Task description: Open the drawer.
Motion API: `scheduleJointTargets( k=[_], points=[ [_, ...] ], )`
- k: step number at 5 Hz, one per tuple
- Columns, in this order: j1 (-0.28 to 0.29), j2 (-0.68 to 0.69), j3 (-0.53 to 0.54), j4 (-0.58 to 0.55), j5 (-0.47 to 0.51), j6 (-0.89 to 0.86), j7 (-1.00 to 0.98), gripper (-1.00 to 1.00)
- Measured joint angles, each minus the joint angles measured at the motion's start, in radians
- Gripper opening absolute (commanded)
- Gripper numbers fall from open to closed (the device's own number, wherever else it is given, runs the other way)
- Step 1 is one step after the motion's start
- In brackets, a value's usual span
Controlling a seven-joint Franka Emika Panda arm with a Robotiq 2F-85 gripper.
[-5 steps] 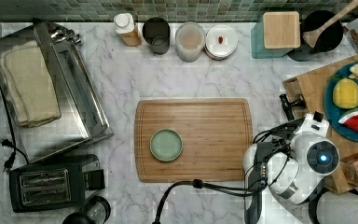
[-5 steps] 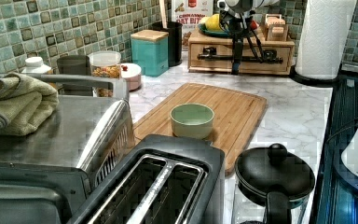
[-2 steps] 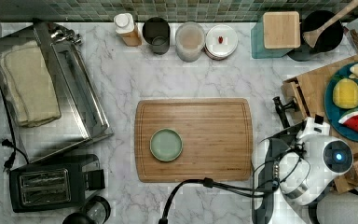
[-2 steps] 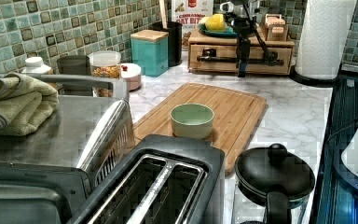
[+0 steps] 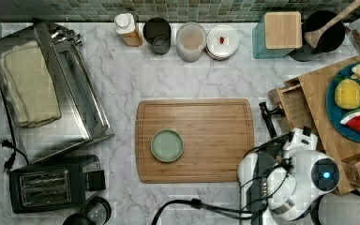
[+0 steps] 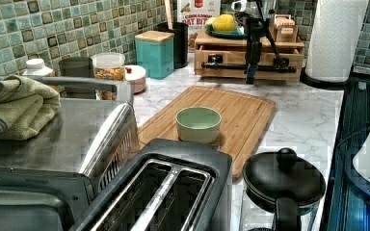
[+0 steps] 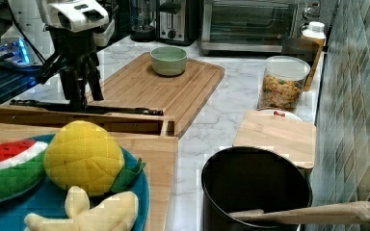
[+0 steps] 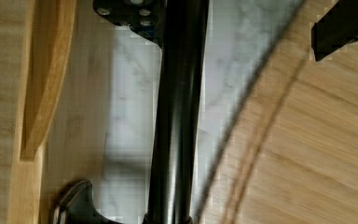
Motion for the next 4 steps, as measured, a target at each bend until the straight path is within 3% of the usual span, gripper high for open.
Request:
scheduleJointTargets(
  k=[2,4],
  points=[
    [0.028,-0.143,0.075,-0.174,0.001,0.039,0.174,1.00],
    [0.089,-0.263,0.151,-0.301,0.000,0.060,0.357,1.00]
  ],
)
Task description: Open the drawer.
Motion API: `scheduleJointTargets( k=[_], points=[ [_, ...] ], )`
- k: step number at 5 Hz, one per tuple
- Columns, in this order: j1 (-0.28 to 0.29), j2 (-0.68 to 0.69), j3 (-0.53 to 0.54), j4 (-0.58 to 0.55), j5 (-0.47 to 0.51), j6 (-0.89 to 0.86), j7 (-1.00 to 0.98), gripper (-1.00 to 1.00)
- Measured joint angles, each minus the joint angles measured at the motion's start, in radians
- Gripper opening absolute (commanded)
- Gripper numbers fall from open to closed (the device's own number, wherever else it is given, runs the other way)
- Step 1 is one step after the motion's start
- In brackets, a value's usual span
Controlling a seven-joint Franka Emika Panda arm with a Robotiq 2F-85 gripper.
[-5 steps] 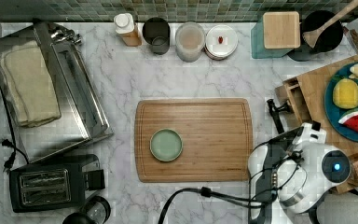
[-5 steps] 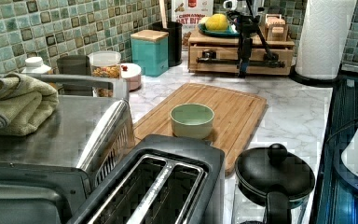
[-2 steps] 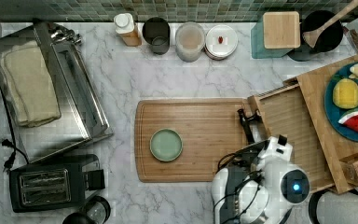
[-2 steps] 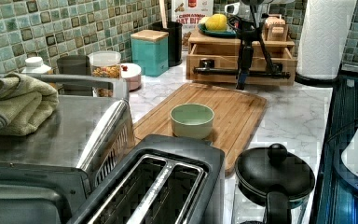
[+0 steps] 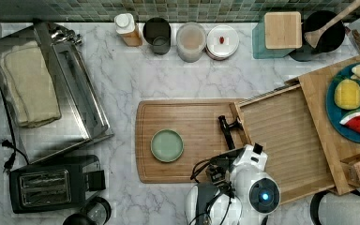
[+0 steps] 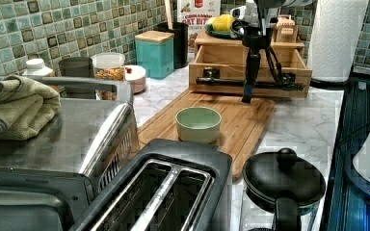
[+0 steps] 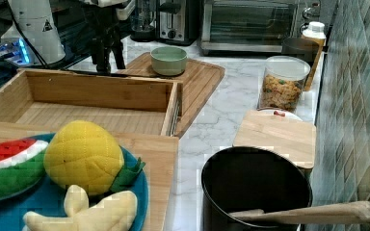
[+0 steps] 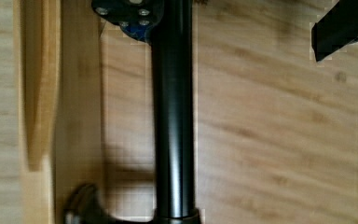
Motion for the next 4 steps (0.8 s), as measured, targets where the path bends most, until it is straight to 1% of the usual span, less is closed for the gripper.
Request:
scheduleJointTargets(
  k=[2,4],
  points=[
    [-0.014,-0.028,0.000,-0.002,0.000,-0.046,0.016,1.00],
    [-0.017,-0.033,0.005,-0.002,0.009,-0.048,0.016,1.00]
  ],
)
